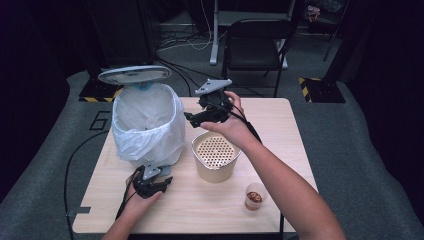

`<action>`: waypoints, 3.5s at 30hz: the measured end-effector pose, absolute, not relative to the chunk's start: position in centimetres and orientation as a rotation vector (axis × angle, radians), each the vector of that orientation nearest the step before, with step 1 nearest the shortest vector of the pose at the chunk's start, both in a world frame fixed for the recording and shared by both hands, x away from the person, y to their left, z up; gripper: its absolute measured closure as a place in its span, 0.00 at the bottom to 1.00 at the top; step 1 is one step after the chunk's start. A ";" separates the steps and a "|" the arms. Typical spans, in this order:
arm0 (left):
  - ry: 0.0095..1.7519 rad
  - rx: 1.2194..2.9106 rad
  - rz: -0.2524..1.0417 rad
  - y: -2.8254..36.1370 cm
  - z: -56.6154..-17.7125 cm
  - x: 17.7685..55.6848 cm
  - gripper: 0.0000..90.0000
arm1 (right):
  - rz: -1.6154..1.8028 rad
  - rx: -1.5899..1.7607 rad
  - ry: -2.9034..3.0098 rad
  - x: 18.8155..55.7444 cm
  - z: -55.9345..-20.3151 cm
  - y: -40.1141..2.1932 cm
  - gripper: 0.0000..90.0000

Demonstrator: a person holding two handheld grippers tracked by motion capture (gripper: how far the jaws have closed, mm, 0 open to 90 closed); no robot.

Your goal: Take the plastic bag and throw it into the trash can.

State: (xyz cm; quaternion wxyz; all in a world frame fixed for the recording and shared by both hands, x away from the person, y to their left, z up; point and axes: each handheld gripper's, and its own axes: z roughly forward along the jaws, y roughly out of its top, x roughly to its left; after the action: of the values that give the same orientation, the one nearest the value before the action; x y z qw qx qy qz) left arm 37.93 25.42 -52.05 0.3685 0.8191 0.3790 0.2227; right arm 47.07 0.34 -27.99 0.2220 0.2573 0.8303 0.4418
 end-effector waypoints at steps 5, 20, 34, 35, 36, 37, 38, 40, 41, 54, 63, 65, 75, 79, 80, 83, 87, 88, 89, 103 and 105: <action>0.973 2.103 0.571 25.4 -52.1 37.9 0.50 | 1.181 0.707 2.288 46.9 -29.0 -1.2 0.23; 0.969 2.107 0.573 25.5 -52.0 37.9 0.50 | 1.164 0.872 2.320 48.6 -33.8 -7.8 0.65; 0.968 2.106 0.575 25.5 -52.0 37.9 0.50 | 1.132 0.969 2.377 49.1 -38.3 -10.2 0.77; 0.970 2.101 0.584 25.4 -52.1 37.9 0.50 | 1.135 0.972 2.386 49.0 -38.5 -10.3 0.77; 0.970 2.101 0.585 25.4 -52.1 37.9 0.50 | 1.136 0.976 2.389 49.0 -38.7 -10.3 0.78; 0.969 2.101 0.586 25.4 -52.1 37.9 0.50 | 1.131 0.967 2.398 49.0 -38.9 -10.3 0.79; 0.969 2.101 0.586 25.4 -52.1 37.9 0.50 | 1.128 0.977 2.401 48.9 -39.1 -10.3 0.79; 0.968 2.107 0.572 25.5 -52.0 37.9 0.50 | 1.126 0.980 2.405 48.8 -39.3 -10.2 0.79; 0.968 2.105 0.576 25.5 -52.0 37.9 0.50 | 1.119 0.979 2.410 48.9 -39.5 -10.2 0.79; 0.968 2.093 0.577 25.5 -52.1 38.0 0.50 | 1.101 1.000 2.450 49.2 -41.3 -10.2 0.88; 0.983 2.084 0.564 25.4 -52.1 37.9 0.50 | 1.124 0.998 2.459 48.7 -41.4 -10.7 0.91; 0.984 2.089 0.563 25.4 -52.1 37.9 0.50 | 1.121 0.998 2.462 48.4 -41.3 -11.0 0.92; 1.032 2.055 0.542 25.2 -52.2 37.7 0.50 | 1.126 0.958 2.475 47.3 -41.4 -12.0 0.93; 0.985 2.089 0.562 25.4 -52.1 37.9 0.50 | 1.135 0.946 2.482 46.9 -41.4 -12.2 0.93; 0.985 2.089 0.562 25.4 -52.1 37.9 0.50 | 1.135 0.946 2.482 46.9 -41.4 -12.2 0.93; 0.986 2.088 0.566 25.4 -52.1 37.9 0.50 | 1.145 0.935 2.481 46.6 -41.4 -12.3 0.93; 0.976 2.093 0.581 25.4 -52.1 38.0 0.50 | 1.154 0.933 2.489 46.2 -41.5 -12.3 0.93; 0.976 2.093 0.581 25.4 -52.1 38.0 0.50 | 1.154 0.933 2.489 46.2 -41.5 -12.3 0.93; 0.973 2.095 0.584 25.4 -52.1 38.0 0.50 | 1.157 0.938 2.490 46.0 -41.5 -12.3 0.93; 0.986 2.087 0.572 25.4 -52.1 37.9 0.50 | 1.232 0.880 2.502 44.2 -40.8 -11.7 0.79; 0.988 2.084 0.575 25.4 -52.1 37.9 0.50 | 1.255 0.868 2.487 44.0 -40.4 -11.9 0.75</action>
State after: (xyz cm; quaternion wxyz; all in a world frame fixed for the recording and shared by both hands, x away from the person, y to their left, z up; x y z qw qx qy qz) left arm 37.93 25.36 -52.14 0.3731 0.8135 0.3856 0.2245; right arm 44.00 -11.91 -40.36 0.1117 0.2956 0.8470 0.4275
